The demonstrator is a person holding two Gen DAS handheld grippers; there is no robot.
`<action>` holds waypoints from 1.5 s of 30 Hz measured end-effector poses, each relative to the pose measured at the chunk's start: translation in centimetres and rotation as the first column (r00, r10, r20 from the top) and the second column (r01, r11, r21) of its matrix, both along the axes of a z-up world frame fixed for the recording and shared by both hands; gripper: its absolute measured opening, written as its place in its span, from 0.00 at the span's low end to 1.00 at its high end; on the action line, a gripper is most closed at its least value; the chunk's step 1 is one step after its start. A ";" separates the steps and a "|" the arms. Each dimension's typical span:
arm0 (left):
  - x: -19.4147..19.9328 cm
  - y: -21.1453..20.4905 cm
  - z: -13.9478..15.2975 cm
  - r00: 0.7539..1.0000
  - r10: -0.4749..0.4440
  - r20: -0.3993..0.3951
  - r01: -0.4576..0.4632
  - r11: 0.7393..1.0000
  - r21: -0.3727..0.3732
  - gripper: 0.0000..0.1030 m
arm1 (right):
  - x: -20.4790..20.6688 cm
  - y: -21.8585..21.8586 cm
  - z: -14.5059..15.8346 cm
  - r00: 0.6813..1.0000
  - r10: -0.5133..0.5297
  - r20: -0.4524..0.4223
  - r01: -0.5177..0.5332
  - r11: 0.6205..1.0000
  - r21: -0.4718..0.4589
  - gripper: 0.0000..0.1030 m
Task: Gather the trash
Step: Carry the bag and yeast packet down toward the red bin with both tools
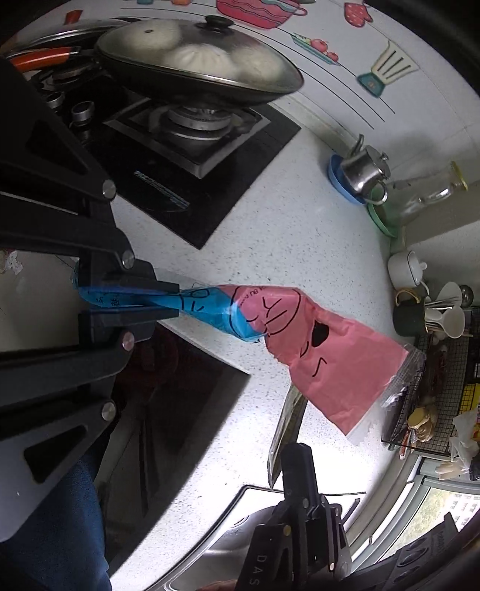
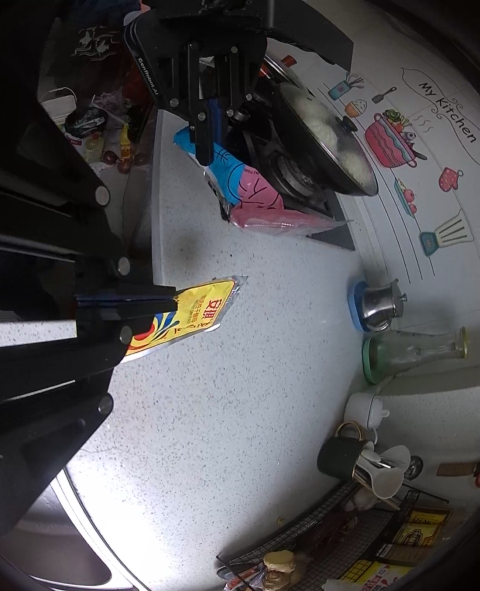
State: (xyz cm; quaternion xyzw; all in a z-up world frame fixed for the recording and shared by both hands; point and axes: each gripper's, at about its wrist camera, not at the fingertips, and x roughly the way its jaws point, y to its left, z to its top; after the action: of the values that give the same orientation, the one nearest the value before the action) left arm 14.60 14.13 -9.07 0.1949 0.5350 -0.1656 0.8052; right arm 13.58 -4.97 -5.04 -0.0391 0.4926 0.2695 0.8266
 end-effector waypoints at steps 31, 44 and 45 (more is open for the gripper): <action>-13.4 7.5 -10.2 0.959 0.227 -0.171 -0.234 0.972 -0.018 0.04 | -8.4 8.0 -7.9 0.991 0.085 -0.100 -0.090 0.995 -0.050 0.00; -10.1 5.8 -25.4 0.926 0.252 -0.280 -0.268 0.963 -0.019 0.04 | -5.8 6.6 -21.3 0.982 0.035 -0.188 -0.057 0.991 -0.118 0.00; -9.9 5.7 -26.5 0.925 0.253 -0.285 -0.269 0.963 -0.020 0.04 | -5.7 6.6 -22.5 0.981 0.028 -0.192 -0.053 0.991 -0.125 0.00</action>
State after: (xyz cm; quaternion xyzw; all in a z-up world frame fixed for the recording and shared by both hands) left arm 4.70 19.78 -35.59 0.0730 0.6596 -0.0984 0.7416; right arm 7.87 1.65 -27.49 -0.0768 0.5847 0.2563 0.7658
